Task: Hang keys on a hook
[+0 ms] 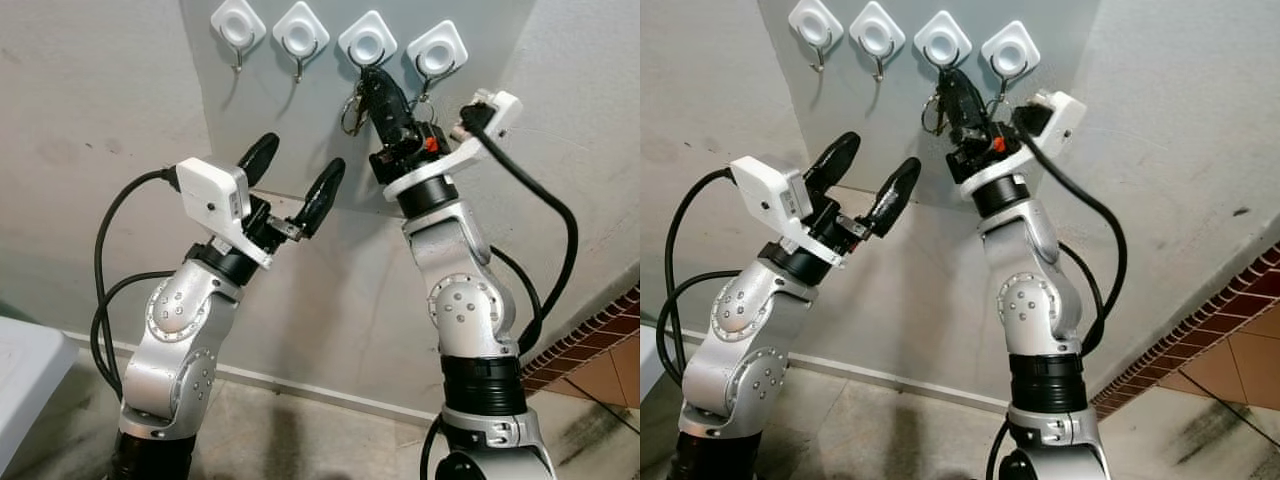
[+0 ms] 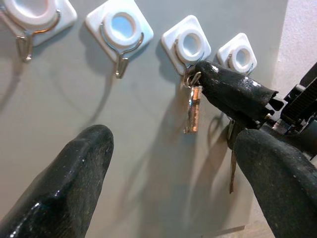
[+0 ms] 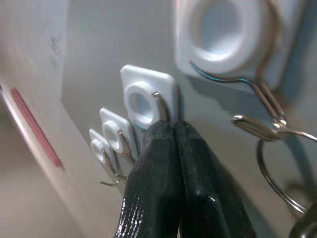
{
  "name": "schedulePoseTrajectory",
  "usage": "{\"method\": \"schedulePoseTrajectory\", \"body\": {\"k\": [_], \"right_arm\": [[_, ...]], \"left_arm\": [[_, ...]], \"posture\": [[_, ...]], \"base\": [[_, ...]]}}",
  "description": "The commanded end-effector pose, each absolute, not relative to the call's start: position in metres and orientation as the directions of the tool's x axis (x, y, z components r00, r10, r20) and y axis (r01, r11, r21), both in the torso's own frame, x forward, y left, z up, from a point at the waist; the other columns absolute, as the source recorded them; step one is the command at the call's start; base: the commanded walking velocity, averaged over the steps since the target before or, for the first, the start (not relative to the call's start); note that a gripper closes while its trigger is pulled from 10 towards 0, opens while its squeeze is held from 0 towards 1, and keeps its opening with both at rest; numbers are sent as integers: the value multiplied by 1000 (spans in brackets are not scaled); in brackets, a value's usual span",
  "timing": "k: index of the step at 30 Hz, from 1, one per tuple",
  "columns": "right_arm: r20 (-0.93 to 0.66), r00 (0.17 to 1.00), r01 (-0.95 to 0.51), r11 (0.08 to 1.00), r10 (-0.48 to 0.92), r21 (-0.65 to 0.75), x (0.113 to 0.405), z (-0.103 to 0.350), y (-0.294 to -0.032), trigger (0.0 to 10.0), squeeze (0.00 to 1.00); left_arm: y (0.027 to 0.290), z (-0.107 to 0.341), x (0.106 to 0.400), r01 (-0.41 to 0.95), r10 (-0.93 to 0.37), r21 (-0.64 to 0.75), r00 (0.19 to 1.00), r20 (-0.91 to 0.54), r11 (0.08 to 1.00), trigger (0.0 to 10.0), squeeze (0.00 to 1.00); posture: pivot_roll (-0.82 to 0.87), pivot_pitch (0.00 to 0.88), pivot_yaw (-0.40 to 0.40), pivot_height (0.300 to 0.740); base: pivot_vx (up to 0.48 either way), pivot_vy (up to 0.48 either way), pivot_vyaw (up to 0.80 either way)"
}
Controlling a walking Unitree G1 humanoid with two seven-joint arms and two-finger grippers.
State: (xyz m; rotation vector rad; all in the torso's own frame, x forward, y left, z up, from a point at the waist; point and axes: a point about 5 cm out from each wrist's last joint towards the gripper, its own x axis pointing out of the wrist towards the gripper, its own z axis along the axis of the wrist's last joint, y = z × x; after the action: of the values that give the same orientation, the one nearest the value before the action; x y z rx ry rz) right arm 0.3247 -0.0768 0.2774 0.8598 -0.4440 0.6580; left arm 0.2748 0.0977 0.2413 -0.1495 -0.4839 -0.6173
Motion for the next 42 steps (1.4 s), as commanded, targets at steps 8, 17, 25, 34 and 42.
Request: {"method": "schedulePoseTrajectory", "body": {"k": [8, 17, 25, 34, 42], "right_arm": [[657, 711, -703, 294, 253, 648, 319, 285, -69, 10000, 0], [657, 705, -709, 271, 267, 651, 312, 276, -71, 10000, 1000], [636, 700, -714, 332, 324, 617, 307, 263, -76, 10000, 1000], [491, 656, -748, 580, 573, 322, 286, 211, -79, 10000, 1000], [286, 784, -620, 716, 551, 321, 285, 153, -106, 10000, 0]], "left_arm": [[96, 243, 271, 597, -528, 13, 699, 482, 802, 10000, 0], [96, 243, 270, 594, -526, 14, 702, 481, 805, 10000, 0], [96, 243, 270, 592, -527, 18, 702, 479, 805, 10000, 0], [96, 234, 272, 583, -524, 16, 718, 457, 812, 10000, 0], [96, 189, 276, 552, -525, 15, 784, 331, 834, 10000, 0]], "posture": [[166, 120, -44, 740], [171, 117, -47, 740], [174, 109, -50, 740], [173, 102, -53, 740], [161, 64, -53, 740]], "base": [[0, 0, 0], [0, 0, 0], [0, 0, 0], [0, 0, 0], [0, 0, 0]]}}
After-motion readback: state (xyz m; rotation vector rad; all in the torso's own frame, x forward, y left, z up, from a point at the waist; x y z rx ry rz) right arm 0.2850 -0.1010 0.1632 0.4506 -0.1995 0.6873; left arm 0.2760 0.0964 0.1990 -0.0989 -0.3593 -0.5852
